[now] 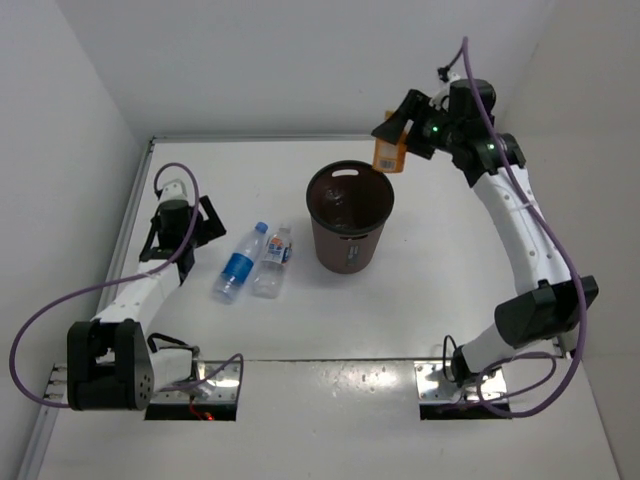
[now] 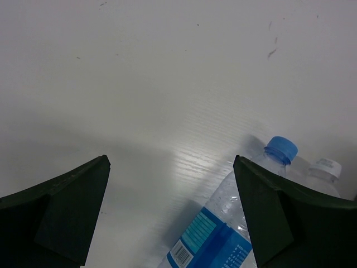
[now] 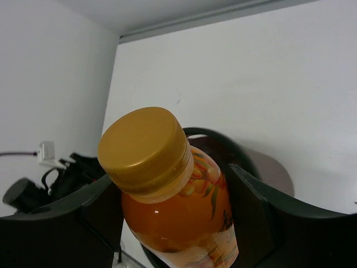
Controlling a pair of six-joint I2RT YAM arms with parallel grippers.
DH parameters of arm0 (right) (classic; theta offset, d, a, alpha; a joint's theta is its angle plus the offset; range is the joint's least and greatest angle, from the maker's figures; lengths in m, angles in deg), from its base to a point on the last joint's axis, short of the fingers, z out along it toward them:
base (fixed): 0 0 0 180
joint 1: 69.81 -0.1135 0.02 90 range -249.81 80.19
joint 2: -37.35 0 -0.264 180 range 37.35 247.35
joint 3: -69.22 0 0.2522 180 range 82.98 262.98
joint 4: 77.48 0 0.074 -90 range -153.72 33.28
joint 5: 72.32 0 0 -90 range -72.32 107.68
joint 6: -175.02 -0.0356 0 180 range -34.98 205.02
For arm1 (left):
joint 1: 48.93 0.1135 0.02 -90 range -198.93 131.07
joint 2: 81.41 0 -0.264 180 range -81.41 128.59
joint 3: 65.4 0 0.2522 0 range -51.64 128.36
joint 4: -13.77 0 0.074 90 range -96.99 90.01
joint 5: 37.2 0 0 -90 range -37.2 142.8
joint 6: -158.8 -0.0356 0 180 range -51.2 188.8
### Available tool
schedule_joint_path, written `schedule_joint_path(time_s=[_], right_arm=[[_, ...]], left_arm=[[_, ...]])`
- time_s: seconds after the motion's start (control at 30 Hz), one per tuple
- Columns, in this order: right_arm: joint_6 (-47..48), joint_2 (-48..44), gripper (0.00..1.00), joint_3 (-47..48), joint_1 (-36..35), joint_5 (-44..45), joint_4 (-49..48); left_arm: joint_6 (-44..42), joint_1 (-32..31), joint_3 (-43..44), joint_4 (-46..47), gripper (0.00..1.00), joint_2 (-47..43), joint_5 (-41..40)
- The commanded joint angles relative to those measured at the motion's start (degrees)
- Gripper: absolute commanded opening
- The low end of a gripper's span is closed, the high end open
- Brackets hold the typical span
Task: Put the plastic bottles in the bin
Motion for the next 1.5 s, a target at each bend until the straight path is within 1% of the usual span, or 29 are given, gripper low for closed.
schedule_joint_path(time_s=[0.0, 0.07, 0.1, 0.17, 0.2, 0.23, 0.27, 0.3, 0.33, 0.37, 0.47, 0.53, 0.63, 0.7, 0.83, 1.0, 1.13, 1.43, 1.47], right_arm=[[2.60, 0.38, 0.01, 2.60, -4.15, -0.49, -2.65], [4.45, 0.90, 0.05, 2.07, -6.79, 2.31, -1.00], [5.84, 1.95, 0.05, 2.07, -7.49, 2.93, -0.20], [7.26, 3.27, 0.12, 2.07, -9.42, 4.87, 2.34], [7.79, 4.41, 0.17, 2.07, -9.95, 6.01, 3.06], [8.40, 4.94, 0.23, 2.07, -11.09, 6.54, 3.85], [8.41, 5.47, 0.44, 2.07, -11.10, 7.33, 4.55], [8.41, 5.47, 0.54, 2.07, -11.88, 8.99, 5.17], [8.41, 5.47, 0.69, 2.59, -12.50, 9.01, 5.87], [8.41, 6.00, 0.75, 2.60, -12.51, 9.61, 5.88], [8.41, 6.62, 0.92, 7.41, -13.12, 10.85, 7.71], [8.41, 7.84, 0.99, 13.30, -13.12, 12.08, 10.17], [7.79, 7.85, 1.00, 22.87, -13.12, 12.61, 11.50], [7.18, 7.24, 1.00, 24.65, -12.60, 13.40, 11.50], [6.47, 3.81, 1.00, 23.43, -12.07, 13.93, 8.61], [5.95, 1.96, 1.00, 17.64, -12.07, 13.85, 8.08], [5.42, 0.55, 1.00, 14.91, -12.07, 13.31, 6.75], [4.37, 0.55, 1.00, 14.90, -12.07, 12.78, 6.75], [4.36, 0.55, 1.00, 14.90, -12.07, 12.78, 6.75]], left_arm=[[-1.04, -1.02, -0.37, 1.44, 1.00, -0.40, 0.87], [-1.04, -1.02, -0.37, 0.22, 1.00, 0.13, 0.87], [-1.65, -1.54, -0.37, 0.21, 1.00, 0.65, 0.87], [-1.66, -1.54, -0.37, 0.21, 1.00, 0.65, 0.87], [-1.66, -1.54, 0.15, 0.21, 1.00, 0.65, 0.87], [-1.66, -1.54, 0.16, -0.31, 1.00, 0.65, 0.87], [-1.66, -1.54, 0.16, -0.32, 1.00, 0.65, 1.56], [-1.66, -1.54, 0.16, -0.32, 1.00, 0.65, 2.09], [-1.66, -1.54, 0.16, -0.32, 1.00, 0.65, 2.10], [-2.18, -1.54, 0.16, -0.32, 1.00, 0.65, 2.10], [-2.71, -1.54, -0.46, -0.32, 1.00, 0.65, 3.42], [-3.32, -2.07, -1.07, -0.32, 1.00, 0.65, 4.11], [-4.55, -2.07, -1.68, 0.21, 1.00, 0.13, 5.52], [-5.08, -2.60, -1.69, 0.21, 1.00, 0.13, 6.22], [-6.58, -4.35, -2.21, 0.21, 1.00, 0.13, 7.90], [-10.53, -7.51, -2.21, 0.21, 1.00, 0.13, 9.66], [-11.85, -8.93, -2.83, 0.21, 1.00, -0.40, 10.27], [-13.08, -12.08, -5.47, -0.32, 1.00, 0.13, 10.79], [-13.69, -12.79, -6.16, -0.84, 0.99, 0.13, 10.80]])
